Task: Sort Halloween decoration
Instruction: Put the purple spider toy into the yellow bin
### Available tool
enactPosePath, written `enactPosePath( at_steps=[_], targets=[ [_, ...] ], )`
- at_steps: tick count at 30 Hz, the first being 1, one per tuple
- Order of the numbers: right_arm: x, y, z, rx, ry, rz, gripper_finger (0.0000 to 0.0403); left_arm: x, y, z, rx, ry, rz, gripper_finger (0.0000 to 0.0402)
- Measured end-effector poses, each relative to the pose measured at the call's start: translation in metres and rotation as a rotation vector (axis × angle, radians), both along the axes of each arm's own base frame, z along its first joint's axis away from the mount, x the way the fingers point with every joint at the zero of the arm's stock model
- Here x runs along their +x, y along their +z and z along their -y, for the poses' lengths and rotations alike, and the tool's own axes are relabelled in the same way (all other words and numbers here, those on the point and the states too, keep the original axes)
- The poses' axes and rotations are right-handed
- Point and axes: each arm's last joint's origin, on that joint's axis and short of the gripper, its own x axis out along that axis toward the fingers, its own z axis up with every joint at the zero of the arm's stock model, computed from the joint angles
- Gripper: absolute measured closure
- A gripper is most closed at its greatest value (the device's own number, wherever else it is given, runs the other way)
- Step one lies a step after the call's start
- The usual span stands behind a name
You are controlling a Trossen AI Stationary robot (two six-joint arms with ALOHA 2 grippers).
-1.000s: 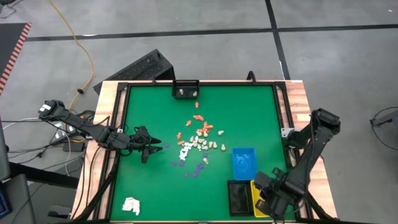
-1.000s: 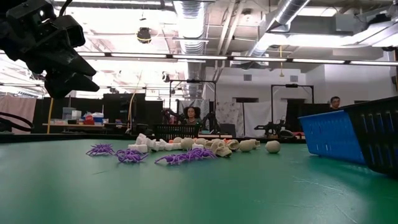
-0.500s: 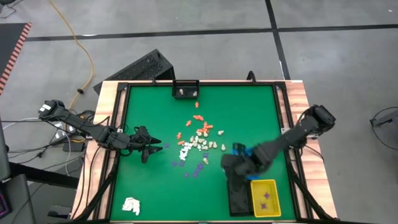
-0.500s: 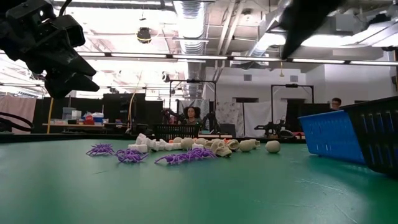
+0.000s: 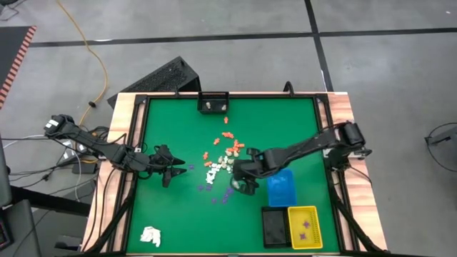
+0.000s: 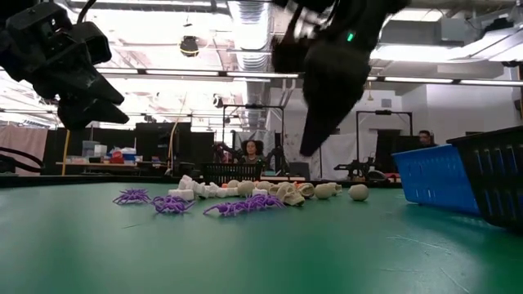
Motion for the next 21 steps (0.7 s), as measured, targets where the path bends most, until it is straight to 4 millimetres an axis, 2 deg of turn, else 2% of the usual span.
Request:
enactPosePath(
  at_steps=[6, 15, 21],
  targets=[
    [0.012, -0.026, 0.003, 0.046, 0.036, -0.051, 0.0307, 0.000, -0.001, 0.000, 0.003, 0.000, -0.009, 0.0213],
    [0.018, -0.025, 0.001, 0.055, 0.060, 0.005, 0.0307, -0.001, -0.002, 0.000, 0.006, 0.001, -0.018, 0.0213],
    [0.024, -0.048, 0.000, 0.046, 0.065, -0.048, 0.0307, -0.001, -0.002, 0.000, 0.004, 0.001, -0.018, 0.0213]
  ],
)
